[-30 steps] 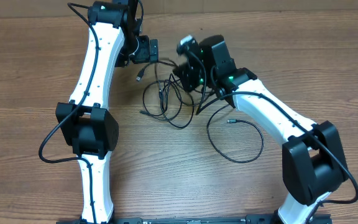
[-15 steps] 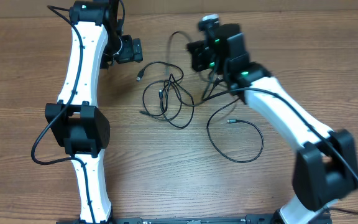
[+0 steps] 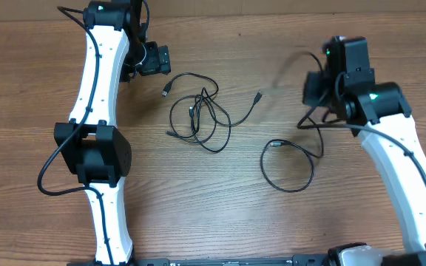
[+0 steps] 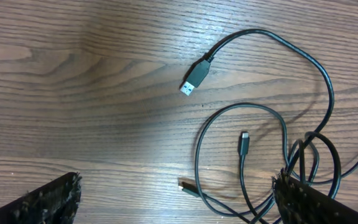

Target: Untangle cables

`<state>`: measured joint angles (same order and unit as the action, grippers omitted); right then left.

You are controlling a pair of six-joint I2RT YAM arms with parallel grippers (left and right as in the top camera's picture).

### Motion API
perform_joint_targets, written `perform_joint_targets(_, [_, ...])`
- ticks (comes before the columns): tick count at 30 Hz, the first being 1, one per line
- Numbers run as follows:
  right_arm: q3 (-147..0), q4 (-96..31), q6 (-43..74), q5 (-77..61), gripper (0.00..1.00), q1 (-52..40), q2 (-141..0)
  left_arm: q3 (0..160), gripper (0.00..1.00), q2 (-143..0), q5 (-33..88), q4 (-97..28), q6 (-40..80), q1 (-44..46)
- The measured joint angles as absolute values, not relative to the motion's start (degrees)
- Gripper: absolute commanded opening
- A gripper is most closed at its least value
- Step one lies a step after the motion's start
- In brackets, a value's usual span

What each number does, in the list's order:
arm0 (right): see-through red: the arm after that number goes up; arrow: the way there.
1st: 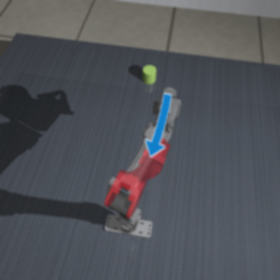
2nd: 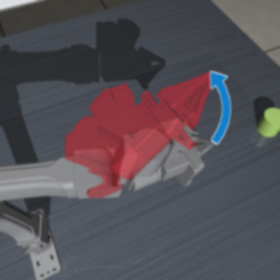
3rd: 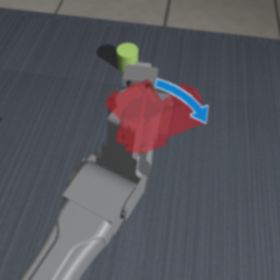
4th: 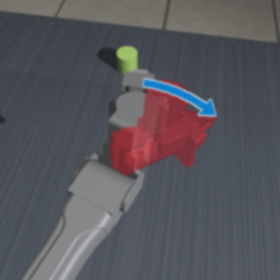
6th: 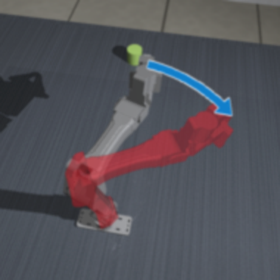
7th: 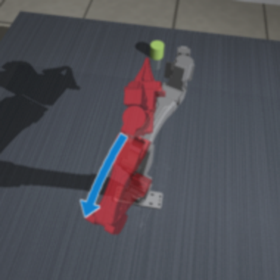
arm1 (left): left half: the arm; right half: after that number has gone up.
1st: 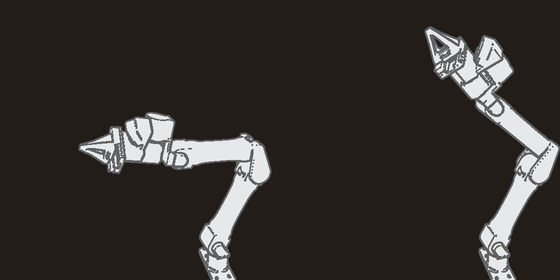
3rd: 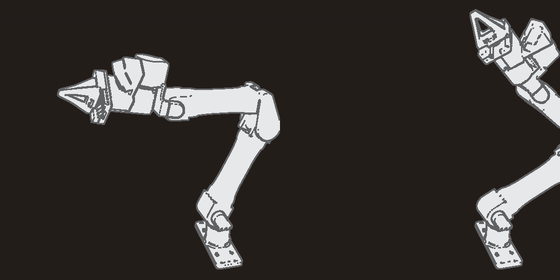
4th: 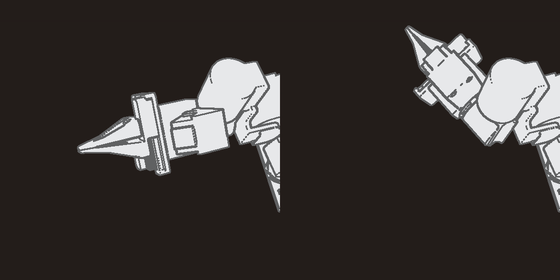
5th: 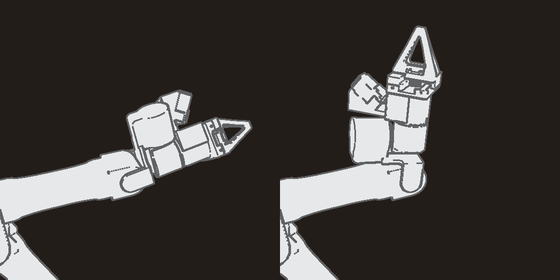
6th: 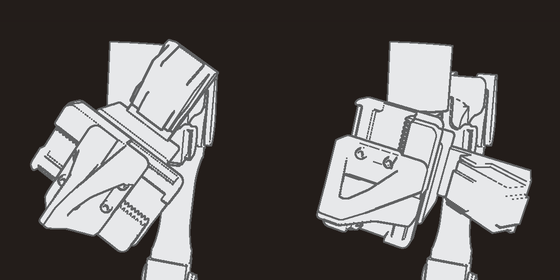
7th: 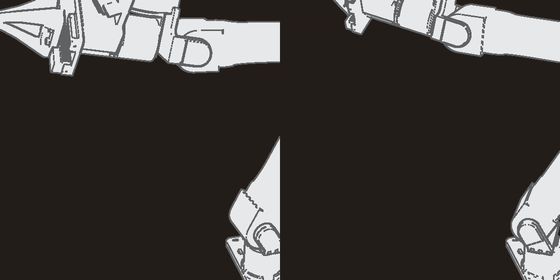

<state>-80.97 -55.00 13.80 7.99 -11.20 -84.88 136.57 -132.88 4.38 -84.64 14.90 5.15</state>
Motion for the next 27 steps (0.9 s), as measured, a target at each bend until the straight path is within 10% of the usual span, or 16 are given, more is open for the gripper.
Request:
perform_joint_targets(15, [-69.2,-65.0,24.2,0.7,0.06,-13.1,-87.7,136.6,1.0,-132.9,5.0,-84.7,14.9,5.1])
perform_joint_targets(27, [-59.8,-55.7,26.5,-3.1,0.64,-13.0,-87.7,136.6,1.0,-132.9,5.0,-84.6,14.9,5.1])
